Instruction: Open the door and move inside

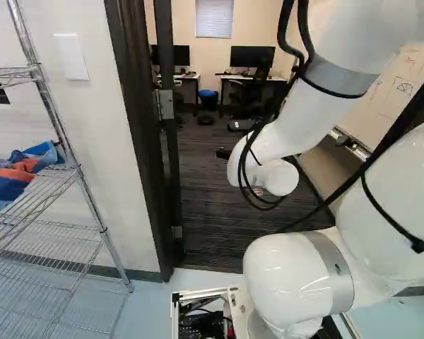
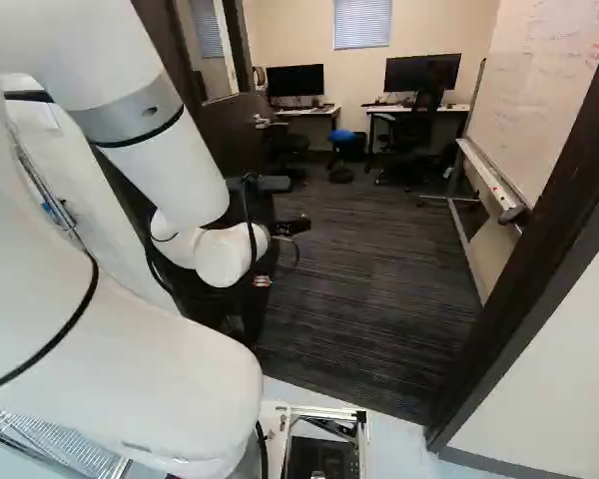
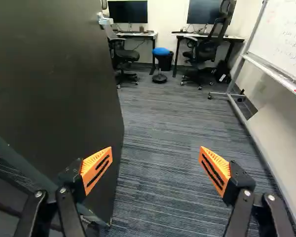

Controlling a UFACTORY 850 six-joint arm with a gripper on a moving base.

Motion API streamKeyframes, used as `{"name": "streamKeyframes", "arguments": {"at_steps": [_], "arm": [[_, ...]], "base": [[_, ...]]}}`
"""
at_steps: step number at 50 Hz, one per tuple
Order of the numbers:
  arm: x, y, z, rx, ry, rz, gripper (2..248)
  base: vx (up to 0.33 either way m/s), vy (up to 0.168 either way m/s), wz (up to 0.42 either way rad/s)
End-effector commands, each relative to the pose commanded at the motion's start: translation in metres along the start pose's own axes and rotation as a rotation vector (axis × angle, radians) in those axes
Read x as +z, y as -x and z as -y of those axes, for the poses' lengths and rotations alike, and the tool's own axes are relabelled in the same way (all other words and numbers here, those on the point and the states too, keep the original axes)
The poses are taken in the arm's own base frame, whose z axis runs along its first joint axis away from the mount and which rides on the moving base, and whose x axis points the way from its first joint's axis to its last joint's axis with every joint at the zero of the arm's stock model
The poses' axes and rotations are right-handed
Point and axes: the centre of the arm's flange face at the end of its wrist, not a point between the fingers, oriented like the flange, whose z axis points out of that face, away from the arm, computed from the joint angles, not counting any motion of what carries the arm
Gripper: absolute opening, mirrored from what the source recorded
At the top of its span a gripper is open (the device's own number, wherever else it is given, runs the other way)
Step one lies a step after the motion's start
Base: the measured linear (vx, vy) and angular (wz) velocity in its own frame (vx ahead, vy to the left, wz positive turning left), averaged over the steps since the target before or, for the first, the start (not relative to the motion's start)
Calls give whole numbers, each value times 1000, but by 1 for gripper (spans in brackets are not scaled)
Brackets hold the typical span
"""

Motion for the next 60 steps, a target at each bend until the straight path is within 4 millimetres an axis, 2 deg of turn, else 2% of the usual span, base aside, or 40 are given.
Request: {"name": "streamKeyframes", "arguments": {"at_steps": [25,60], "arm": [[-19,15,5,-3,-14,-6,247],[-20,16,6,-3,-16,-6,247]], "base": [[0,0,0],[0,0,0]]}}
